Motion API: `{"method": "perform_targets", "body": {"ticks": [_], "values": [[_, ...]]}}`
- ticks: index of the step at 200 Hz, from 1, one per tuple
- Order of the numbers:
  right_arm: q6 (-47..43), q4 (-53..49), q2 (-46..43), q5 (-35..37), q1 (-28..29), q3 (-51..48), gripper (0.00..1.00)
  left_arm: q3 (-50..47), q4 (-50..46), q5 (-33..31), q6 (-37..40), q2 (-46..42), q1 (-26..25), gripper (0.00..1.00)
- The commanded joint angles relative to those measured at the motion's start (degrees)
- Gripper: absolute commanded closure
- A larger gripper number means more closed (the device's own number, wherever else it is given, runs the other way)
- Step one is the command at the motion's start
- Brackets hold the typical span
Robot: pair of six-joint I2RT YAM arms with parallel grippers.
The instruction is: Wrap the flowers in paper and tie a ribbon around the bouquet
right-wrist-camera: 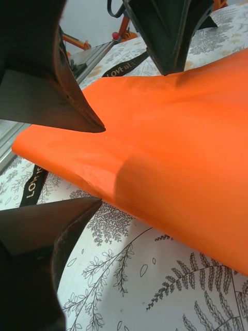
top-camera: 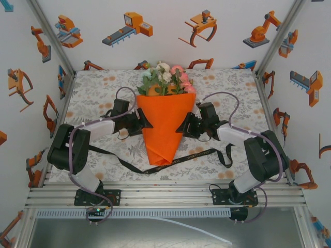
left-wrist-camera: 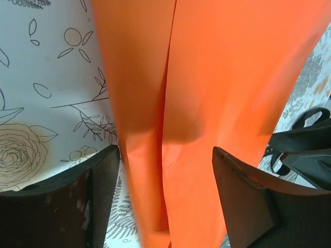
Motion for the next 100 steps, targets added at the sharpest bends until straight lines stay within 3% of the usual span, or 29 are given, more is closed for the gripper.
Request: {"method": "perform_targets", "body": {"ticks": [1, 35, 77, 100], "values": [[1.79, 3.69, 1.31, -1.01, 0.16, -0.92, 0.54, -0.56, 3.69, 2.64, -1.22, 1.95, -0.22, 0.40], [2.44, 4.63, 0.85, -1.00, 0.32, -1.63, 0.63, -0.33, 3.27, 2.98, -2.21, 1.56, -0.17, 0.52], [2.50, 4.75, -1.26, -2.10, 0.34, -1.47, 0.74, 0.54, 4.23, 6.94, -4.90, -2.05, -0.20, 0.82], [2.37, 4.69, -2.76, -1.43, 0.41, -2.24, 0.78, 0.66, 4.00, 7.46, -5.86, -3.77, -0.31, 0.87]]}}
